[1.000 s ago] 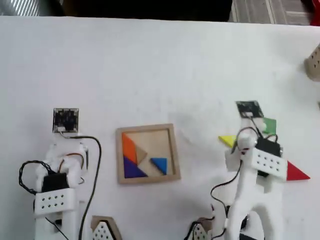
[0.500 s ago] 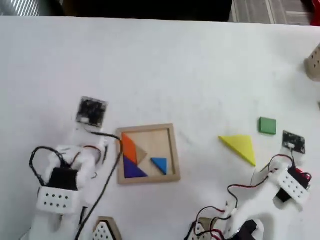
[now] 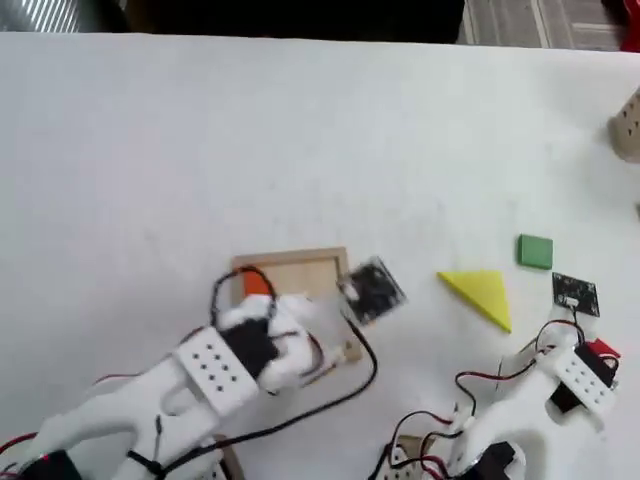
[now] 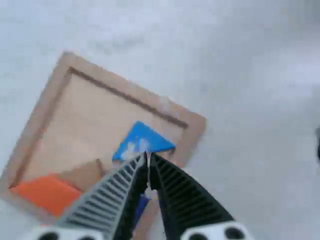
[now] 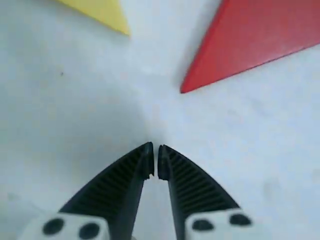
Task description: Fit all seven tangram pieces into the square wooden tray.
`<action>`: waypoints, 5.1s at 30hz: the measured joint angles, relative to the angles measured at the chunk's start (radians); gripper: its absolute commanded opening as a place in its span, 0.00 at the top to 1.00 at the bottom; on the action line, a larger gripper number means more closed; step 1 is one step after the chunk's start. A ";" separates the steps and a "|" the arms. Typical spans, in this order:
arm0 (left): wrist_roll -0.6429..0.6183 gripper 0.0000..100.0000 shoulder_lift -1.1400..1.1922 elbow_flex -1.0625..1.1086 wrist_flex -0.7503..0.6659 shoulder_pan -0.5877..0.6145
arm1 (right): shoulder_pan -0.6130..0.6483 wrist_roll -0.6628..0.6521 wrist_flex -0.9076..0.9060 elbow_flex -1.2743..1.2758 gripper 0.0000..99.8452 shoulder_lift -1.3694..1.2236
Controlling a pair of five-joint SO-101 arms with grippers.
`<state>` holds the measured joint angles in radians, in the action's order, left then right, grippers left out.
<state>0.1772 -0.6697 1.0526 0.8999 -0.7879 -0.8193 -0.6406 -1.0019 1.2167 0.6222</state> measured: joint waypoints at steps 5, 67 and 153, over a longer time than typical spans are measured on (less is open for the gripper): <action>0.002 0.96 0.052 0.008 -0.071 -0.109 | 0.015 0.000 0.008 0.003 0.98 0.000; -0.143 0.97 0.617 -0.298 -0.068 -0.023 | 0.023 0.000 0.009 0.003 0.98 0.000; -0.143 0.97 0.552 -0.236 -0.058 0.103 | 0.046 -0.003 0.023 0.008 0.98 0.002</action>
<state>0.0345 -0.1174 0.8163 0.8416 -0.6851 -0.7733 -0.6437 -0.9789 1.2244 0.6237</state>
